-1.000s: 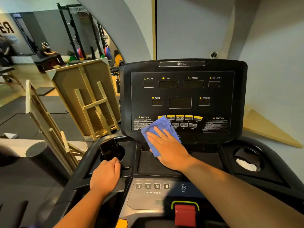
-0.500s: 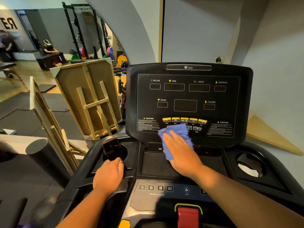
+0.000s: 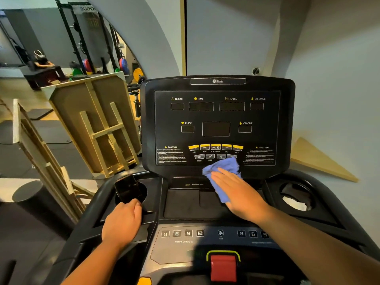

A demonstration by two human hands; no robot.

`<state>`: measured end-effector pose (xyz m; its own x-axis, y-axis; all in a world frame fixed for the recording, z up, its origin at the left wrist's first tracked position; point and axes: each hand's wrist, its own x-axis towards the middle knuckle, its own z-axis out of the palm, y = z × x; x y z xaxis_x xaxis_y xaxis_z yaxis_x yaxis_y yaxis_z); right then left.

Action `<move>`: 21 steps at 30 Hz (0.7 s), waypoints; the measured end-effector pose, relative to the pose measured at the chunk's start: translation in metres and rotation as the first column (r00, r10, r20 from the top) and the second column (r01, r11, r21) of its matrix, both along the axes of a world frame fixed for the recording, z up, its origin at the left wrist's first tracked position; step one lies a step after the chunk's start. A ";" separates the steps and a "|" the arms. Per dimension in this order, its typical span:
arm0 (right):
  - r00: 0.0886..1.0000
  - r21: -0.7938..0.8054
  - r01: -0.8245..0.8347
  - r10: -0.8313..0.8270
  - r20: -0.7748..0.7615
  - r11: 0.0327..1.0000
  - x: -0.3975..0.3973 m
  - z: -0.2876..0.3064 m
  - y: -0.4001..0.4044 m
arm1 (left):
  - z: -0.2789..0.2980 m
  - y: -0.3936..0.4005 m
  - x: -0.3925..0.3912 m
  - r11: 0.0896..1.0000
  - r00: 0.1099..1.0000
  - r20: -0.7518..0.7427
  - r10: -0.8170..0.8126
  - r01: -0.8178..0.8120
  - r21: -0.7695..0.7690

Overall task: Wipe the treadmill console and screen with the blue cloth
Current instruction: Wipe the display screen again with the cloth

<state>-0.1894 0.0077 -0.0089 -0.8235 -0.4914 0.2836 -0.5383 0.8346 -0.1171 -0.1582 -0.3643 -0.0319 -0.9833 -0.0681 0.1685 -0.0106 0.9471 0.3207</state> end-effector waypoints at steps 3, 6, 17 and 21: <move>0.997 -0.016 0.075 -0.075 -0.009 0.997 0.006 -0.005 0.020 | 0.001 0.001 0.001 1.000 1.000 0.006 0.000 -0.001 0.005; 0.991 -0.031 0.125 -0.126 -0.045 0.992 0.005 -0.006 0.011 | 0.002 0.001 0.000 1.000 1.000 0.006 0.000 0.000 -0.008; 0.854 -0.075 0.461 -0.465 -0.234 0.884 -0.044 0.049 0.058 | 0.012 0.006 0.002 1.000 1.000 0.026 0.017 -0.017 0.004; 0.703 -0.216 0.625 -0.661 -0.262 0.750 -0.091 0.103 0.061 | 0.018 0.008 0.002 1.000 0.999 0.048 0.024 -0.024 -0.007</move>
